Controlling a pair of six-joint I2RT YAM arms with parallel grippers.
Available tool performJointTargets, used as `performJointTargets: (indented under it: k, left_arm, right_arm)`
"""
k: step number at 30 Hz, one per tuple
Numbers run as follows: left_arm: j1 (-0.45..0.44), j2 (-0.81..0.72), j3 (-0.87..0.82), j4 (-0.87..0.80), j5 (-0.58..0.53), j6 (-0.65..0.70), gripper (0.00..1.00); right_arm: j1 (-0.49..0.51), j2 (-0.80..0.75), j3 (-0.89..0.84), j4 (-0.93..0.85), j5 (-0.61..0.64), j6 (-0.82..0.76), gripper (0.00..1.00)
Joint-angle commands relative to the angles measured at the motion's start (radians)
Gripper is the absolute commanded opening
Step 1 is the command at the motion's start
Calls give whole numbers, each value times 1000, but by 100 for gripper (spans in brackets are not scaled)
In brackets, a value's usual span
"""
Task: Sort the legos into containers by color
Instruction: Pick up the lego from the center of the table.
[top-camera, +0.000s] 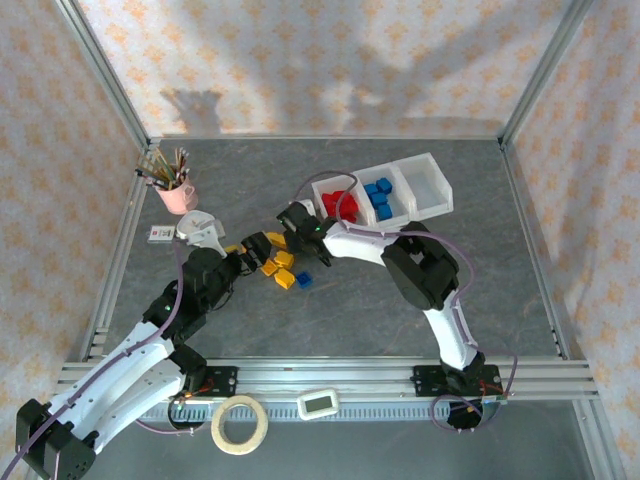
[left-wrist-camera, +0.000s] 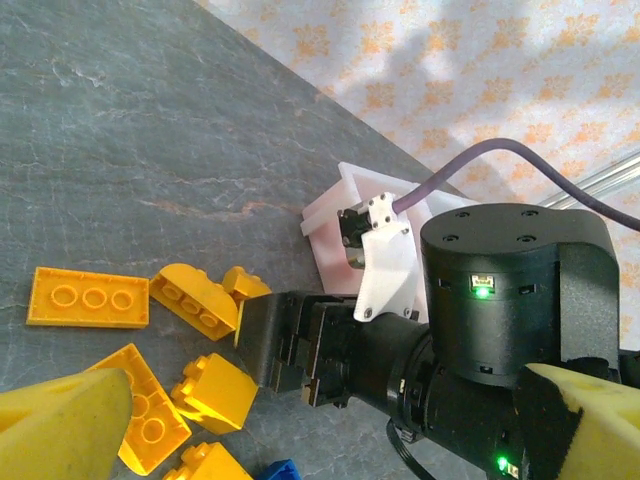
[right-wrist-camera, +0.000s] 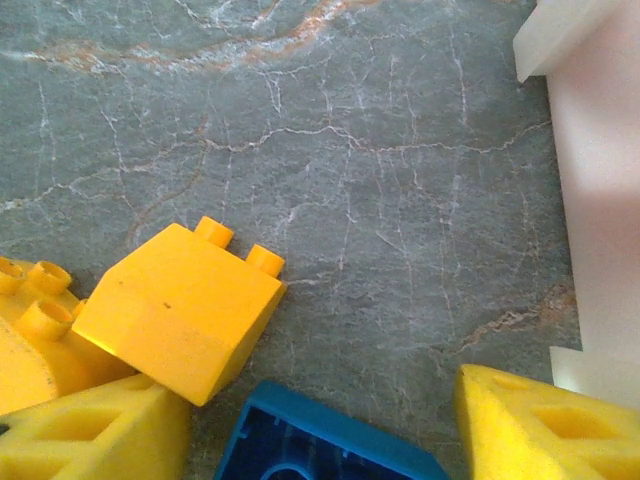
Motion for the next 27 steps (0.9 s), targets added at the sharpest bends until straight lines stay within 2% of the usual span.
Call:
performJointTargets:
  k: [1,10,21,27]
  left_arm:
    - [7,-10,-4,-8,-15,0,99]
    - [7,-7,-13,10,-7,-9,99]
    - [8,-16,-4,-7,-9,1,99]
    - [8,-17,14,-17,1,13,99]
  right_arm:
    - [-5,24,16,-65,37,17,68]
    - [-3,7,-25,-63,17,88,68]
    - [-3,-5,1,-62,8,89,52]
    - [-3,-71,-23,-53,-18,92,49]
